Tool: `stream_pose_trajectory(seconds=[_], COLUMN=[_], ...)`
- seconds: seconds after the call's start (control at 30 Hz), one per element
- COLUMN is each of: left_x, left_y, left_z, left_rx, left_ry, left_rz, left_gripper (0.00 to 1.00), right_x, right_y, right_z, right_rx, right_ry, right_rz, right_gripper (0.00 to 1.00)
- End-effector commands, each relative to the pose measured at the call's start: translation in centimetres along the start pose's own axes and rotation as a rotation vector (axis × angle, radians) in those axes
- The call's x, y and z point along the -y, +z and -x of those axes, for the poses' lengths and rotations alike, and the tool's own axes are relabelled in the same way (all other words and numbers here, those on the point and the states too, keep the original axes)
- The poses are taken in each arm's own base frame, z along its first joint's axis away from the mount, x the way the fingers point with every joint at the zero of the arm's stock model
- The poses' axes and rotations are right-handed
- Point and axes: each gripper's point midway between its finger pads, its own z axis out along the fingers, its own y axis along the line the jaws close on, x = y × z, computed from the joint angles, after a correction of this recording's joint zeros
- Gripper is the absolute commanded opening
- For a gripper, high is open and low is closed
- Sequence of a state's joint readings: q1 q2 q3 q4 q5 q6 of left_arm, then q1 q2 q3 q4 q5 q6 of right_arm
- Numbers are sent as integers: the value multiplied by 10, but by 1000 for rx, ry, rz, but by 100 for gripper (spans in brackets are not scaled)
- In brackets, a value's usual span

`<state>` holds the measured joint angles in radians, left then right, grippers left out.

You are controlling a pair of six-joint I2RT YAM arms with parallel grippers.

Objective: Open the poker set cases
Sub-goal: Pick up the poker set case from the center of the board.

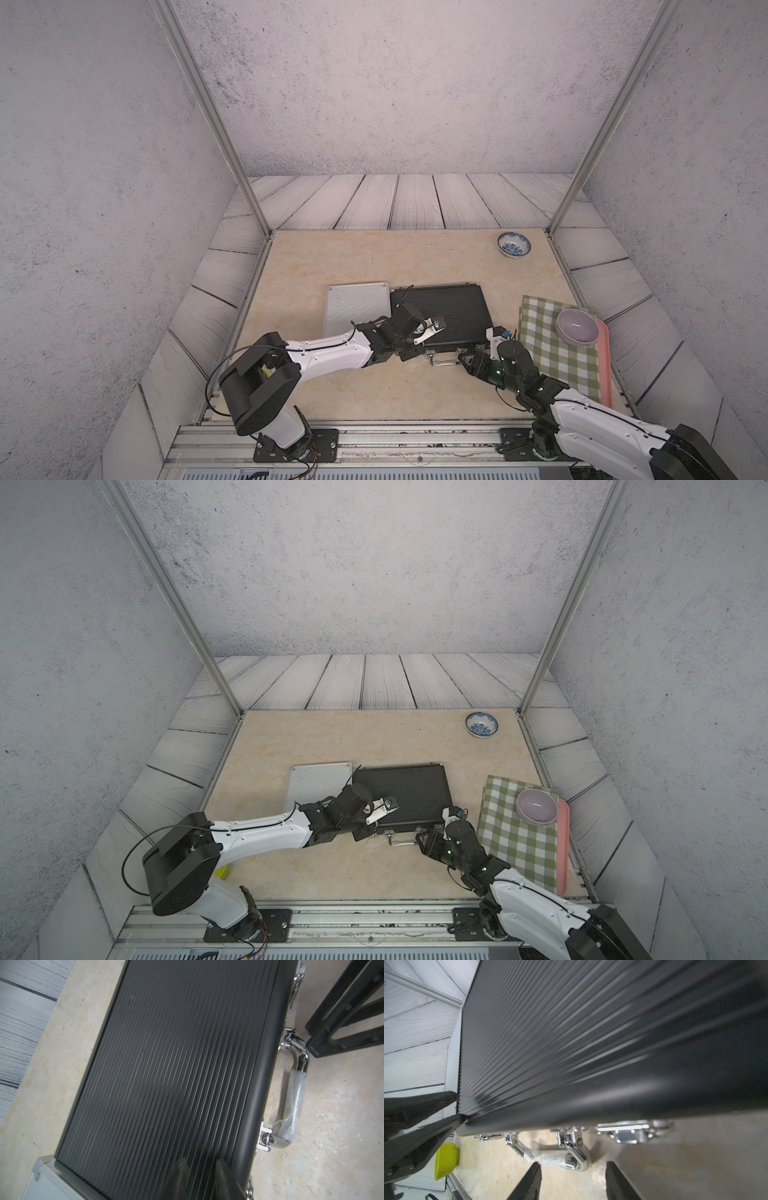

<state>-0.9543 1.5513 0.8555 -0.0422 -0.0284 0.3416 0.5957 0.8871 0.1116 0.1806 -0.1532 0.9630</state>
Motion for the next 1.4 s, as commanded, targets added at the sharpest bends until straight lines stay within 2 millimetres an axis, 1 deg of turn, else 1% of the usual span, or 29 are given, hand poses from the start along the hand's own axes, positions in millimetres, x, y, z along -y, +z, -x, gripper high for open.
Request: stream_pose_trajectory(seconds=[0.0, 0.1, 0.33, 0.5, 0.6, 0.7, 0.8, 0.83, 1.03, 1.17, 1.2, 1.27, 1.37], left_x=[2, 5, 8, 10, 12, 15, 17, 17, 18, 19, 19, 18, 20], left_y=[2, 4, 11, 13, 16, 18, 19, 20, 19, 18, 18, 17, 17], left_z=[-9, -10, -12, -14, -16, -17, -16, -17, -17, -15, -16, -14, -12], left_rx=[-39, -45, -55, -61, -71, -76, -70, -74, -73, -69, -69, -63, -57], left_ry=[-32, -40, -56, -67, -71, -74, -72, -73, -76, -76, -76, -79, -88], left_rz=[-24, -37, -54, -61, -71, -87, -100, -99, -104, -107, -107, -106, -115], left_gripper=[29, 29, 30, 30, 30, 30, 30, 30, 31, 32, 32, 32, 32], right_x=[0, -6, -4, -16, -24, -30, -35, -36, -28, -21, -18, -17, -16], right_y=[2, 5, 12, 15, 14, 10, 6, 5, -2, -4, -4, -4, -2], right_z=[0, -1, -6, -8, -7, -3, 2, 3, 12, 14, 14, 13, 12], right_rx=[4, -12, -38, -69, -73, -59, -31, -20, 59, 81, 81, 79, 72], right_ry=[-31, -31, -31, -48, -58, -52, -38, -35, 31, 55, 60, 64, 88], right_rz=[1, 33, 29, 80, 108, 132, 152, 157, 141, 114, 103, 99, 94], right_gripper=[51, 50, 50, 49, 46, 40, 39, 38, 33, 36, 38, 40, 41])
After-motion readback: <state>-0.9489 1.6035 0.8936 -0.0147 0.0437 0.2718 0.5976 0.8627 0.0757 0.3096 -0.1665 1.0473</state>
